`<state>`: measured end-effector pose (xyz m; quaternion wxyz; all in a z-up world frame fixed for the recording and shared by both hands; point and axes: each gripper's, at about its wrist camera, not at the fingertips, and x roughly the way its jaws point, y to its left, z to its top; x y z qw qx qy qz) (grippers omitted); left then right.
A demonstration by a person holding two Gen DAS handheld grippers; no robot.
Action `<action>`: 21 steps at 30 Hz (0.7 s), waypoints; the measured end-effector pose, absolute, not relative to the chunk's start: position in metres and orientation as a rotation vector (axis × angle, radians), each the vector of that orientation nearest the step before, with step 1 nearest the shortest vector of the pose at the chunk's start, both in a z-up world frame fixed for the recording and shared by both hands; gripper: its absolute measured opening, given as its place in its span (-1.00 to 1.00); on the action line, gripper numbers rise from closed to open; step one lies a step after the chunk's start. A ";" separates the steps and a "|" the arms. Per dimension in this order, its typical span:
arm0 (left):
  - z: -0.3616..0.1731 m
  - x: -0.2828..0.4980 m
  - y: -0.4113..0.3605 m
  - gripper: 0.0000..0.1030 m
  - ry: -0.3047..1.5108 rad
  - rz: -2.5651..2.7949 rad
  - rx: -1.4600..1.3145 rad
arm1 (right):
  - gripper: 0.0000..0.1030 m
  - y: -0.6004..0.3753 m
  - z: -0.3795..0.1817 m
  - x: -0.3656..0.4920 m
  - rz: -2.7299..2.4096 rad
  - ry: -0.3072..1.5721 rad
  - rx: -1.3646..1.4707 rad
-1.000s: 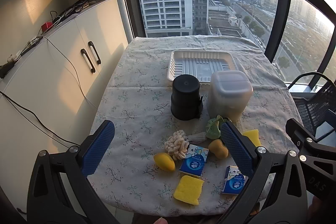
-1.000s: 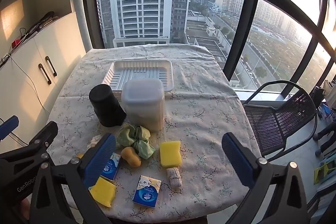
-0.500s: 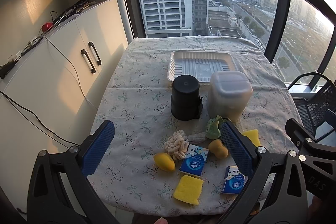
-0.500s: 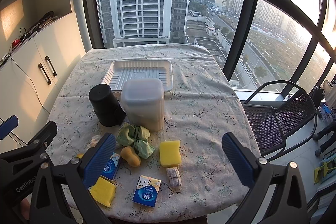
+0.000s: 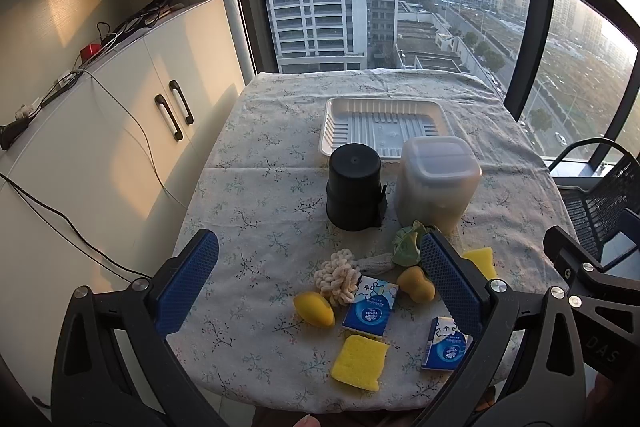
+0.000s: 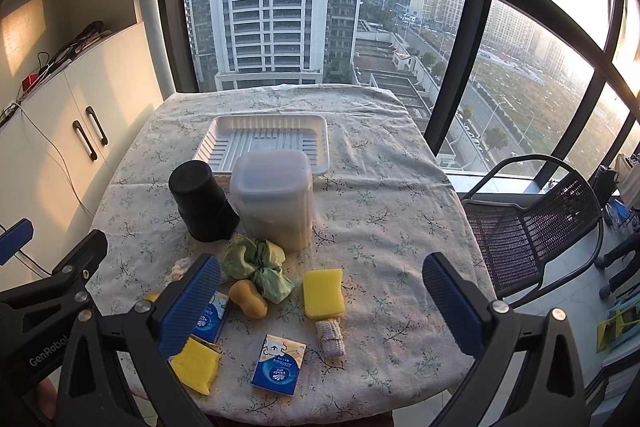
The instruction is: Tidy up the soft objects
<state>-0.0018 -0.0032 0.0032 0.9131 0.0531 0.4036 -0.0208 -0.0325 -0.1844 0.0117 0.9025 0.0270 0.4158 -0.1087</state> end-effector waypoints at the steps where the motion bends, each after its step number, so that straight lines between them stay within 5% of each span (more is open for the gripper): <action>1: 0.003 -0.002 -0.003 0.99 0.831 -0.043 0.110 | 1.00 -0.184 0.012 -0.033 -0.225 0.860 0.056; 21: 0.003 -0.002 -0.003 0.99 0.830 -0.042 0.111 | 1.00 -0.184 0.013 -0.031 -0.224 0.858 0.054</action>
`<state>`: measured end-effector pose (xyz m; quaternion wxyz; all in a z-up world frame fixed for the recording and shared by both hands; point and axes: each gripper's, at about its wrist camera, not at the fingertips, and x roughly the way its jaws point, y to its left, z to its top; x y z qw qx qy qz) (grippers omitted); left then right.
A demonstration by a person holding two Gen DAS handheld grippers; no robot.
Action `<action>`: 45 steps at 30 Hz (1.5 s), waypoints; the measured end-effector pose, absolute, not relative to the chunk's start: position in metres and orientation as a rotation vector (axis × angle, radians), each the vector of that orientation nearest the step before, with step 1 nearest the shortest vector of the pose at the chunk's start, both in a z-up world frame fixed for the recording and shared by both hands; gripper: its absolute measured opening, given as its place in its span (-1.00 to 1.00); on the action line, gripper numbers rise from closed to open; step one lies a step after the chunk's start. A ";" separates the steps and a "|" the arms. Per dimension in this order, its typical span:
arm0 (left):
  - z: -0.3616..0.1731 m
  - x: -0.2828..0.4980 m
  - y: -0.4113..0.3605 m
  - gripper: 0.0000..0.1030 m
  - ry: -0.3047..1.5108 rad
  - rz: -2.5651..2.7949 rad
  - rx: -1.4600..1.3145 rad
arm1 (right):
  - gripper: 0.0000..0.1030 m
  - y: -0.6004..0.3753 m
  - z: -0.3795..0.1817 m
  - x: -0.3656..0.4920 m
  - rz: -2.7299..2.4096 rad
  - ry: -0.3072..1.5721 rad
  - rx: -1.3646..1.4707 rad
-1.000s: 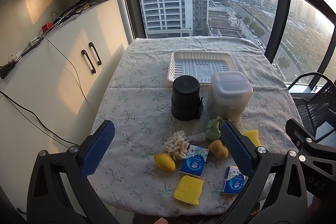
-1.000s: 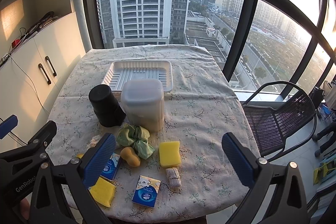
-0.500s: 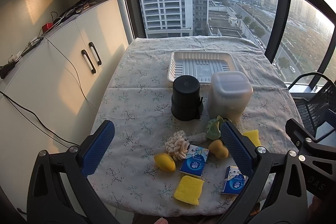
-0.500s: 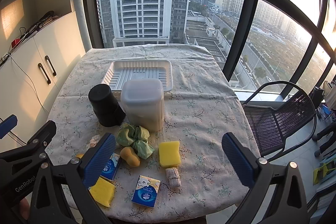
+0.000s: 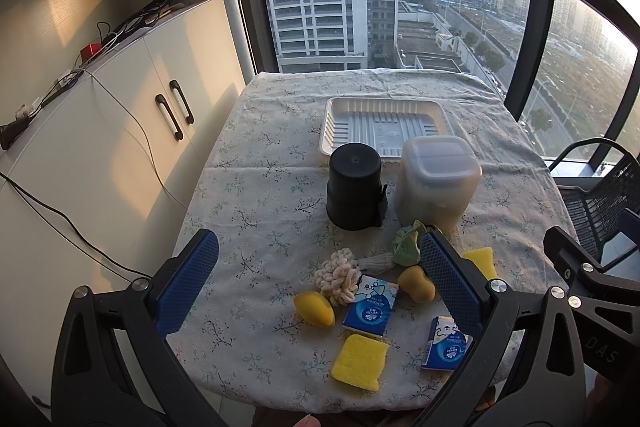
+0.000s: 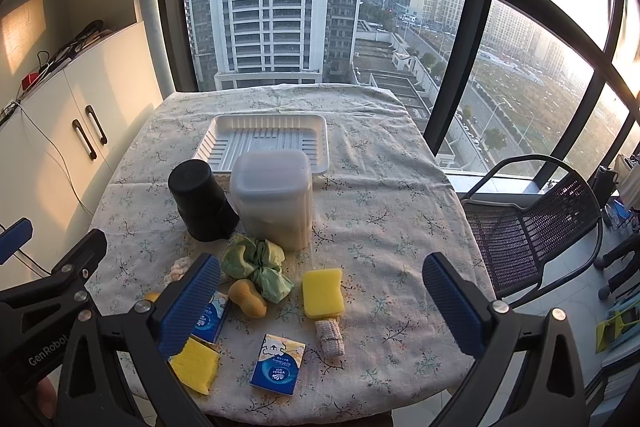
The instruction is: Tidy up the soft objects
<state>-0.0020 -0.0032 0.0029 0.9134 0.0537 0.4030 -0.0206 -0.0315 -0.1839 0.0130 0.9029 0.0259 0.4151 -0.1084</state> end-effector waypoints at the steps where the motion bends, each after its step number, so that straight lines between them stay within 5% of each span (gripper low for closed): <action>1: 0.003 -0.002 -0.003 0.99 0.830 -0.042 0.110 | 1.00 -0.184 0.013 -0.032 -0.225 0.859 0.053; 31: -0.002 -0.004 0.000 0.99 0.852 -0.042 0.116 | 1.00 -0.184 0.001 -0.032 -0.225 0.886 0.050; 45: -0.088 -0.015 0.000 0.99 1.021 -0.169 0.218 | 1.00 -0.191 -0.084 -0.025 -0.139 1.048 0.016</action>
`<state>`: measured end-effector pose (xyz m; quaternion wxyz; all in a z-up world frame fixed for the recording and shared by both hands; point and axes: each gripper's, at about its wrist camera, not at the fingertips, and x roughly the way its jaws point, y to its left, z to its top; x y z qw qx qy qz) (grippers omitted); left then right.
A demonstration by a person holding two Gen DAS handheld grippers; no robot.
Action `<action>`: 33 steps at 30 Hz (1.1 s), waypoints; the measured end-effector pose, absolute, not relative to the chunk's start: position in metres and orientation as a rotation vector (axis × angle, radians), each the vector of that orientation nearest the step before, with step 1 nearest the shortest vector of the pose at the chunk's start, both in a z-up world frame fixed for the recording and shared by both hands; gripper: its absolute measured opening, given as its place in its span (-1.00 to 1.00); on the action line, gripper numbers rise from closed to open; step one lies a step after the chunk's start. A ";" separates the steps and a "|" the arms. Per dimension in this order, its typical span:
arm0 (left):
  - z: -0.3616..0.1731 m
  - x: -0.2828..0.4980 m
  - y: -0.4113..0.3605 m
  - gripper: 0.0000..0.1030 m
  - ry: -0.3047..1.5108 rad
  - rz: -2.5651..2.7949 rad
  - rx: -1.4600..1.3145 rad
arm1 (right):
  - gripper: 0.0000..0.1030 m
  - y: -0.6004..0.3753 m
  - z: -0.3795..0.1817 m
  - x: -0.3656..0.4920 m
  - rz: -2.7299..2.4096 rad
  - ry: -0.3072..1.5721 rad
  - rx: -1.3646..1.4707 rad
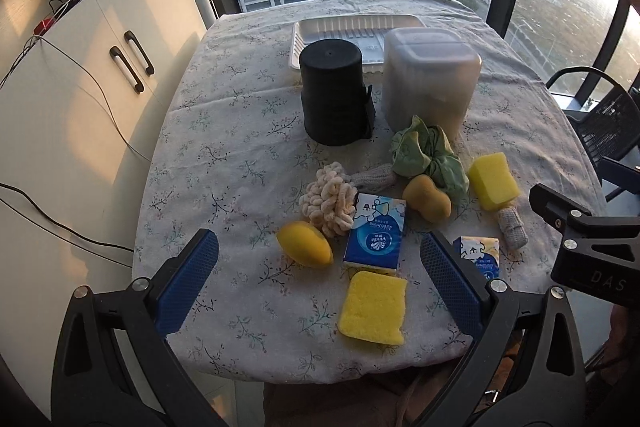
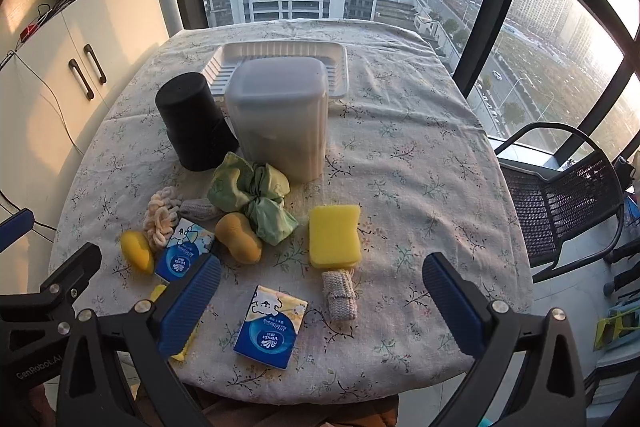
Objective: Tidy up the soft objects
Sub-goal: 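Grasp a yellow sponge with the left tool while the right tool grasps another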
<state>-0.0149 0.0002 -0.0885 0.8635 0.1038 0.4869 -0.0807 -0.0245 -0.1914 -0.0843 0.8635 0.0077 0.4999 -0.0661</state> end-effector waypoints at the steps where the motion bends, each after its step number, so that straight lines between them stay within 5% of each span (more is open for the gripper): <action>1: -0.098 -0.018 0.000 0.99 1.040 -0.188 0.235 | 1.00 -0.194 -0.092 -0.021 -0.124 1.057 -0.001; 7: -0.156 -0.033 0.000 0.96 1.127 -0.170 0.343 | 0.92 -0.220 -0.138 0.001 -0.005 1.113 0.005; 22: -0.217 -0.028 -0.009 0.93 1.243 -0.282 0.068 | 0.74 -0.222 -0.203 0.042 0.067 1.165 -0.074; 27: -0.212 -0.035 -0.038 0.13 1.164 -0.309 0.180 | 0.58 -0.229 -0.208 0.042 0.086 1.158 -0.025; 30: -0.209 -0.034 -0.049 -0.53 1.143 -0.351 0.198 | 0.43 -0.233 -0.207 0.037 0.083 1.136 -0.034; 33: -0.204 -0.036 -0.053 -0.57 1.109 -0.357 0.195 | 0.33 -0.235 -0.207 0.026 0.097 1.094 -0.044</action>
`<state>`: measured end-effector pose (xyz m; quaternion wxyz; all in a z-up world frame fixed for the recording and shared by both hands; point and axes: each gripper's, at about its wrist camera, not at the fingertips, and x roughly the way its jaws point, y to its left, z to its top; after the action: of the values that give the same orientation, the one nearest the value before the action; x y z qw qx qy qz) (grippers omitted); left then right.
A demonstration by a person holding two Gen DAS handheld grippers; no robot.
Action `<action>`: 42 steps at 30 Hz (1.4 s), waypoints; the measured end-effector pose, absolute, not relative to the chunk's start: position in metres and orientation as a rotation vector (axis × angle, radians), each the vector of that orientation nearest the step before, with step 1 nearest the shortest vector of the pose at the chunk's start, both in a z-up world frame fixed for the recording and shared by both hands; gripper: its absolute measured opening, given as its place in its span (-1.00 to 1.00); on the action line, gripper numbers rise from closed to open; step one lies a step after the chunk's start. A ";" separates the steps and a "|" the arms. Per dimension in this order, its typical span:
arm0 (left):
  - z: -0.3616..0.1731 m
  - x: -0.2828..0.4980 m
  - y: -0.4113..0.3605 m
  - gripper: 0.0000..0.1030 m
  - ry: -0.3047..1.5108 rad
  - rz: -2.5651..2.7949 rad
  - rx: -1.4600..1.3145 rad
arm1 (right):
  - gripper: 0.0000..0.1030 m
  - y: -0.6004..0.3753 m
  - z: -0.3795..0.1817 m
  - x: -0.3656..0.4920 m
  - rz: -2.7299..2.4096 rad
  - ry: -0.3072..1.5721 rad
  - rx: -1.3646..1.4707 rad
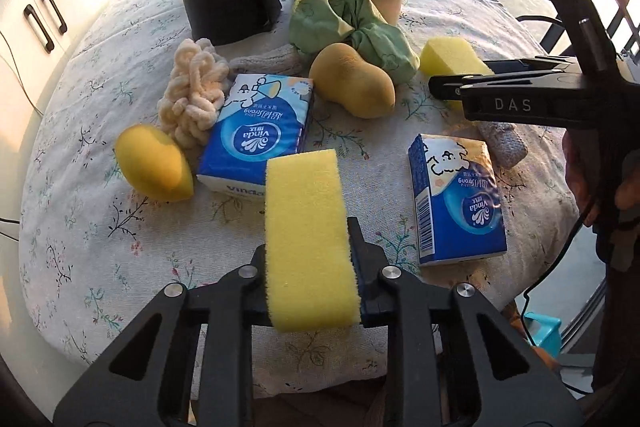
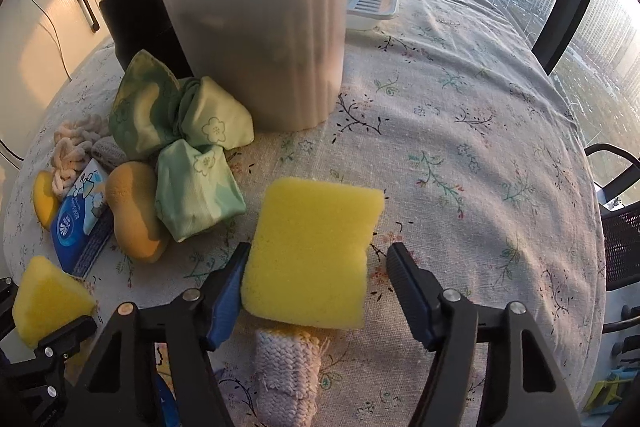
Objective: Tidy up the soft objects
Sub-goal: 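Grasp a yellow sponge with the left tool while the right tool grasps another, then carry both yellow sponges over the white tray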
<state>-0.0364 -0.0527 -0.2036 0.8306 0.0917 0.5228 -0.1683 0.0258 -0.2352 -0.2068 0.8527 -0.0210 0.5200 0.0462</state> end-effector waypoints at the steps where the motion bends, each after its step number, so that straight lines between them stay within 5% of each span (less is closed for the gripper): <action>1: -0.202 -0.036 -0.052 -0.57 1.099 -0.356 0.185 | 0.27 -0.236 -0.207 0.023 0.099 1.083 -0.046; 3: -0.196 -0.036 -0.046 -0.57 1.084 -0.364 0.151 | 0.03 -0.236 -0.205 0.020 0.104 1.075 -0.038; 9: -0.174 -0.042 -0.033 -0.57 1.011 -0.366 0.121 | 0.00 -0.253 -0.196 0.014 0.136 1.090 0.148; 25: -0.128 -0.018 0.006 -0.57 0.892 -0.294 0.064 | 0.00 -0.264 -0.132 -0.001 0.032 0.930 0.116; 42: -0.142 0.107 0.077 -0.57 0.901 -0.121 0.026 | 0.00 -0.301 -0.137 0.078 -0.113 0.956 0.130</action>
<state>0.1075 0.0769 -0.1422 0.8984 0.0128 0.4351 -0.0584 0.0783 -0.3010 -0.1374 0.8843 0.0626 0.4595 -0.0542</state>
